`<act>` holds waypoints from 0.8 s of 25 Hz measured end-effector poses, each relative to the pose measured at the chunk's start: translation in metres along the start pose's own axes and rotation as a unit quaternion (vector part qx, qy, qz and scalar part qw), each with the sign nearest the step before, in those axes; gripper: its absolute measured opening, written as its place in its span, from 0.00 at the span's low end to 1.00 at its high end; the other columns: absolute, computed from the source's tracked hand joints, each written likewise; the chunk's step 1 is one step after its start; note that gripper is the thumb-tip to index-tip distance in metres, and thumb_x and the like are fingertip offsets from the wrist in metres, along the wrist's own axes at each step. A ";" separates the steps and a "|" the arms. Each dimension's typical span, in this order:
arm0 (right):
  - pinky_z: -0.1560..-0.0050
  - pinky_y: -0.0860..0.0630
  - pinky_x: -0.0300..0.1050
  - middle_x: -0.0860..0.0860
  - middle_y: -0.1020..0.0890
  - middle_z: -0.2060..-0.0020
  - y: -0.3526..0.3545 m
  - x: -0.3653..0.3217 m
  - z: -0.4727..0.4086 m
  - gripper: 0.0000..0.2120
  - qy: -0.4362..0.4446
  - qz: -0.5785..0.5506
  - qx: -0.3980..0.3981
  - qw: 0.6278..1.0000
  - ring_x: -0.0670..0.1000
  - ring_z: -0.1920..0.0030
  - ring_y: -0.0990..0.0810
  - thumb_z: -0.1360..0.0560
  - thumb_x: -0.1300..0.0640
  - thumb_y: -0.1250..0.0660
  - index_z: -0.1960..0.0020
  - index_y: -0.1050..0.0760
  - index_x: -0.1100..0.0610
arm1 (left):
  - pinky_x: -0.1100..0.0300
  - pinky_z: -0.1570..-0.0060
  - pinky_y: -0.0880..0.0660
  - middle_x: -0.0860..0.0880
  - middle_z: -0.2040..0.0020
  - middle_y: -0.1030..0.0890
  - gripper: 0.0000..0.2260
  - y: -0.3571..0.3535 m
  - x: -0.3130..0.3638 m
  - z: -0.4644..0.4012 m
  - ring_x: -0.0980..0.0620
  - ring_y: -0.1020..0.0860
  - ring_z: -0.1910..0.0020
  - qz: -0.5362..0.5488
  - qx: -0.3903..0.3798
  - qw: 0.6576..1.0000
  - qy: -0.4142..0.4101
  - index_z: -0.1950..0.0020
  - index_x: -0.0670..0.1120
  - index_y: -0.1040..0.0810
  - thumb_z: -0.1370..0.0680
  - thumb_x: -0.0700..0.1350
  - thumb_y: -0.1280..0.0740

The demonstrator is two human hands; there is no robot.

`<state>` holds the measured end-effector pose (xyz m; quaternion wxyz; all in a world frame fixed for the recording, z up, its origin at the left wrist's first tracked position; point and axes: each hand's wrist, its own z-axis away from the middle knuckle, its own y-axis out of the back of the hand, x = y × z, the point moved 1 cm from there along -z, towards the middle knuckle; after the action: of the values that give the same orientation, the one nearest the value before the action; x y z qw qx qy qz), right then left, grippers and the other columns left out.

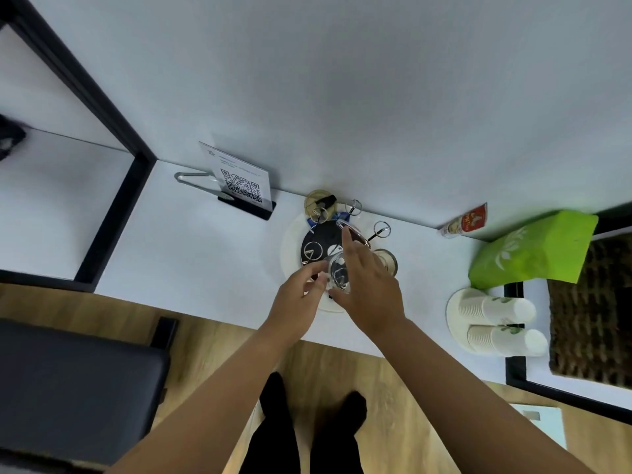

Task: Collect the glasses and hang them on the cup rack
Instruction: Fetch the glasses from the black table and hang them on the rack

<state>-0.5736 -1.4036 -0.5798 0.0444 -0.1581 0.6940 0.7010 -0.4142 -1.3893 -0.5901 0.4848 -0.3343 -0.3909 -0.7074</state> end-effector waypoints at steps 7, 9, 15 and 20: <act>0.35 0.25 0.57 0.54 0.20 0.39 -0.023 0.014 0.000 0.53 0.032 -0.029 -0.015 0.999 0.57 0.40 0.21 0.29 0.49 0.20 0.15 0.48 0.55 | 0.82 0.57 0.31 0.73 0.42 0.23 0.11 -0.013 -0.016 -0.008 0.80 0.26 0.47 0.010 0.004 0.999 0.033 0.33 0.64 0.25 0.15 0.54 0.36; 0.29 0.29 0.60 0.53 0.20 0.38 -0.027 0.016 0.000 0.52 0.035 -0.029 -0.026 0.999 0.57 0.38 0.21 0.28 0.48 0.21 0.15 0.49 0.55 | 0.83 0.58 0.32 0.74 0.43 0.25 0.12 -0.015 -0.020 -0.010 0.82 0.27 0.49 0.005 0.006 0.999 0.038 0.33 0.64 0.25 0.15 0.54 0.36; 0.24 0.39 0.67 0.52 0.21 0.37 -0.037 0.018 0.003 0.53 0.036 0.007 -0.031 0.999 0.56 0.37 0.20 0.29 0.46 0.20 0.15 0.50 0.52 | 0.83 0.59 0.32 0.80 0.49 0.24 0.10 -0.022 -0.031 -0.014 0.82 0.27 0.49 0.004 0.022 0.998 0.058 0.37 0.66 0.25 0.15 0.52 0.36; 0.23 0.43 0.69 0.52 0.21 0.37 -0.041 0.018 0.005 0.54 0.044 0.023 -0.031 0.998 0.55 0.37 0.20 0.29 0.45 0.20 0.15 0.51 0.50 | 0.79 0.56 0.30 0.78 0.47 0.24 0.10 -0.024 -0.038 -0.015 0.77 0.24 0.48 0.012 0.023 0.998 0.065 0.37 0.66 0.26 0.15 0.52 0.36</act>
<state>-0.5799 -1.4000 -0.6247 -0.0076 -0.1738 0.6768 0.7153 -0.4272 -1.3807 -0.6346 0.5249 -0.2811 -0.3704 -0.7129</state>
